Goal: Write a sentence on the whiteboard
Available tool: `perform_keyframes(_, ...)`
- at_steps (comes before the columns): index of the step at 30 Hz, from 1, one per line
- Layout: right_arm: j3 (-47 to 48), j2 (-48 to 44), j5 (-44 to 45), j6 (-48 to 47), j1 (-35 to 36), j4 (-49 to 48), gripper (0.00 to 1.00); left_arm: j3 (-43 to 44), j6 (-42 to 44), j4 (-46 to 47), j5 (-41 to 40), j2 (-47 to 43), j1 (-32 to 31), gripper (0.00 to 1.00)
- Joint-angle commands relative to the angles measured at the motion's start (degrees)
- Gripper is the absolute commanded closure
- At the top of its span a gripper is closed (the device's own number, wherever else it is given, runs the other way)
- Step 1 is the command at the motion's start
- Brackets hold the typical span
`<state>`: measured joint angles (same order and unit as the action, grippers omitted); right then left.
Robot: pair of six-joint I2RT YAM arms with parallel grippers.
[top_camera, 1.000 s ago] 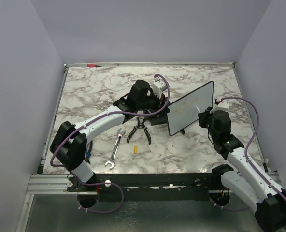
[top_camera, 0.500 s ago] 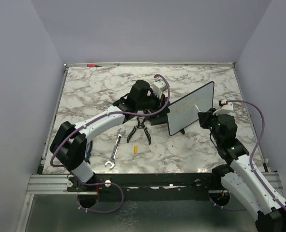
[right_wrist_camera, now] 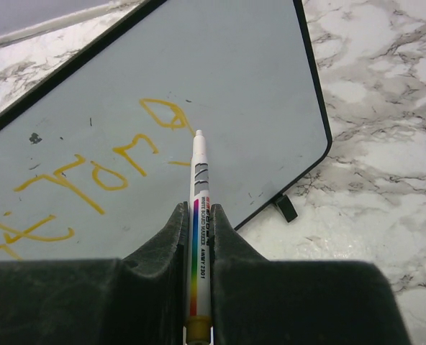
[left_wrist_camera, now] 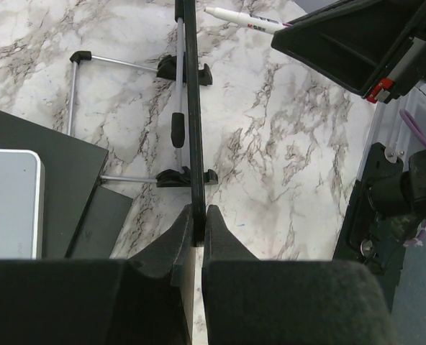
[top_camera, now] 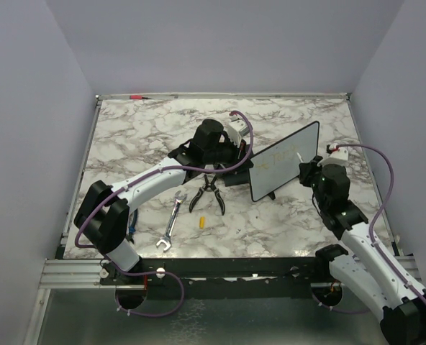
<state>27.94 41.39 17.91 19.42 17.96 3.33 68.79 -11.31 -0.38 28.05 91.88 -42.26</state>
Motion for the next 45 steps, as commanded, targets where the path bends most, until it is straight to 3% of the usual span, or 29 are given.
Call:
perform_keyframes(1,2.52,1.83,1.21,-2.12,0.08,-5.90,0.99,0.82,1.09,-1.99,2.62,-1.53,-0.95,1.00)
perform_keyframes(28,4.46,7.65,4.90,-3.94,-0.87,-10.28,0.99,0.81,1.09,-1.99,2.70,-1.61,-1.04,1.00)
perform_keyframes(45,4.33,6.34,-4.49,-5.83,-0.97,-9.86,0.99,0.81,1.09,-1.99,2.88,-1.33,-1.00,1.00)
